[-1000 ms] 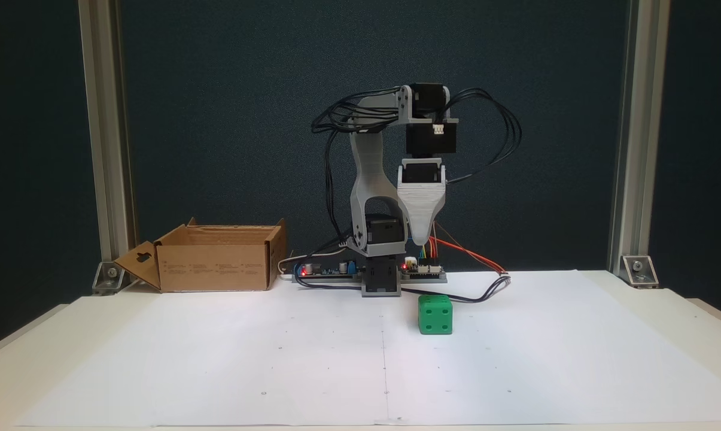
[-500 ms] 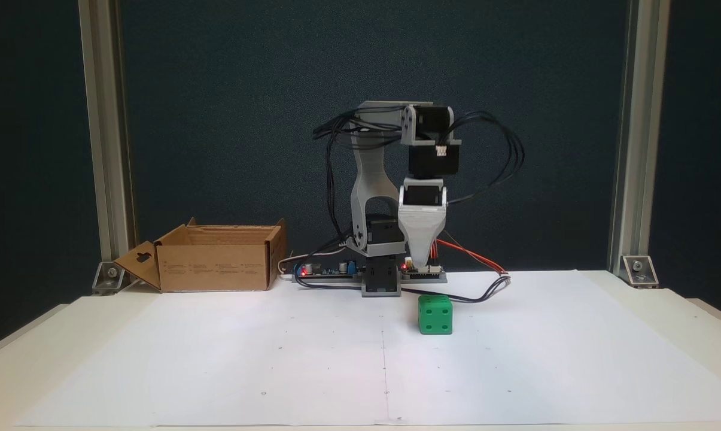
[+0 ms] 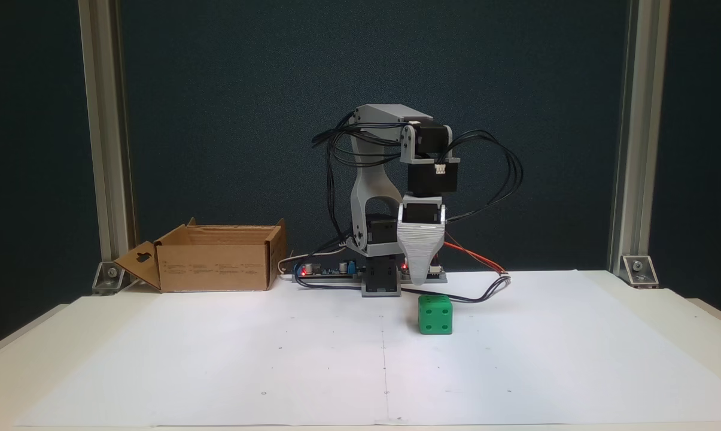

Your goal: Grasp a green dice and put it in the bin.

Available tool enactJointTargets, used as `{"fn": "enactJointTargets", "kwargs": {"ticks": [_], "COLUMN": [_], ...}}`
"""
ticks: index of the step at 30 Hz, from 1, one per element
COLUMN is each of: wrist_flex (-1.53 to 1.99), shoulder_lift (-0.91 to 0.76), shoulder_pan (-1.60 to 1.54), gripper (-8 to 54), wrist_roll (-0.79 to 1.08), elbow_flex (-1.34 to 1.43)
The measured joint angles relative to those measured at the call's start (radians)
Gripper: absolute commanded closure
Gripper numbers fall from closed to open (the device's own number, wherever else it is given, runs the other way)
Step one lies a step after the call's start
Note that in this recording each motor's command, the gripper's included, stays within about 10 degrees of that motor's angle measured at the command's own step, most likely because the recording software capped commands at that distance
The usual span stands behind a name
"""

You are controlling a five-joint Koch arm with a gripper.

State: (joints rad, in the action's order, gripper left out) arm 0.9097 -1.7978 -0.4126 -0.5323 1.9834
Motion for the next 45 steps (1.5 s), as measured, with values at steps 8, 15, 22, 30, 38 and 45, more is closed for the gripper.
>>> {"fn": "enactJointTargets", "kwargs": {"ticks": [8,15,22,30,38,45], "wrist_flex": [-0.032,-0.071,-0.114,-0.137,-0.175,-0.190], "shoulder_lift": [0.048,0.089,0.118,0.170,0.225,0.278], "shoulder_pan": [-0.040,-0.044,-0.046,-0.048,-0.048,-0.061], "gripper": [2.5,2.5,2.5,2.5,2.5,3.5], "wrist_roll": [-0.029,-0.034,-0.034,-0.034,-0.034,-0.034], "elbow_flex": [0.000,0.029,0.049,0.055,0.055,0.055]}}
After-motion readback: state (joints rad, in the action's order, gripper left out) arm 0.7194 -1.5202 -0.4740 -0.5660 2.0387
